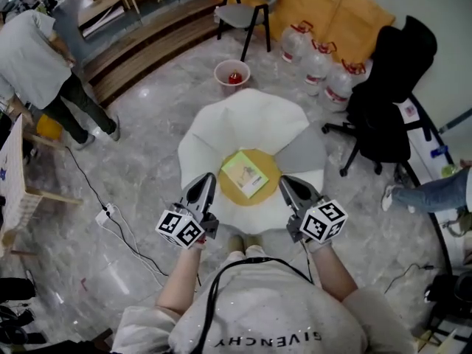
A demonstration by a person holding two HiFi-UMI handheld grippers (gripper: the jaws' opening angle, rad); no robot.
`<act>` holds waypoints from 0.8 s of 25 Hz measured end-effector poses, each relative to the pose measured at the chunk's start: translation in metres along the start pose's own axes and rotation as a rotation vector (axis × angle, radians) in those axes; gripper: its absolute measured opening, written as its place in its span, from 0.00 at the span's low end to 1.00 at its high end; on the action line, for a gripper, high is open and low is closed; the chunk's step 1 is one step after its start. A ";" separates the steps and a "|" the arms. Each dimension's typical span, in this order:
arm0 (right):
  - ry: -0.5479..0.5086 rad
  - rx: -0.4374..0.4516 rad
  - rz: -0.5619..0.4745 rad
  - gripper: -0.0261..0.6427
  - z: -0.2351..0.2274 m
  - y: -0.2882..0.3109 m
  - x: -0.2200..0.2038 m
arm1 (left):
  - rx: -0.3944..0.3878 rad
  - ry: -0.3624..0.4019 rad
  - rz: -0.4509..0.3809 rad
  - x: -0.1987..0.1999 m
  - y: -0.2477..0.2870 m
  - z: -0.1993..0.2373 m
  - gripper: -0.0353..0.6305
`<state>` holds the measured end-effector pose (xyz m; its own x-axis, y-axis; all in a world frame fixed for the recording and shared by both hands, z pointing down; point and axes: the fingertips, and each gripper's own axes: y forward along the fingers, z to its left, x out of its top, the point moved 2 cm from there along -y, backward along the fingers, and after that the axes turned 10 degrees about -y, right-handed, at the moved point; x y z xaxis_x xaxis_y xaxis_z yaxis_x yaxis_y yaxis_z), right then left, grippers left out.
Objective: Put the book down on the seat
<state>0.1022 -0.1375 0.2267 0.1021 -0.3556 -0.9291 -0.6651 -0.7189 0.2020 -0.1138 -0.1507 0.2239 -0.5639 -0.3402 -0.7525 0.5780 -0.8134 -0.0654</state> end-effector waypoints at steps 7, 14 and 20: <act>-0.028 0.037 -0.021 0.06 0.015 -0.003 0.013 | 0.003 0.039 -0.019 0.009 -0.008 -0.004 0.09; -0.035 0.048 -0.016 0.06 0.020 -0.005 0.010 | 0.001 0.048 -0.023 0.009 -0.012 -0.007 0.09; -0.025 0.045 -0.011 0.06 0.018 -0.001 0.006 | 0.012 0.029 -0.031 0.009 -0.009 -0.004 0.09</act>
<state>0.0901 -0.1284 0.2150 0.0914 -0.3329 -0.9385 -0.6965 -0.6950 0.1787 -0.1212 -0.1447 0.2148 -0.5637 -0.3012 -0.7691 0.5532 -0.8291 -0.0807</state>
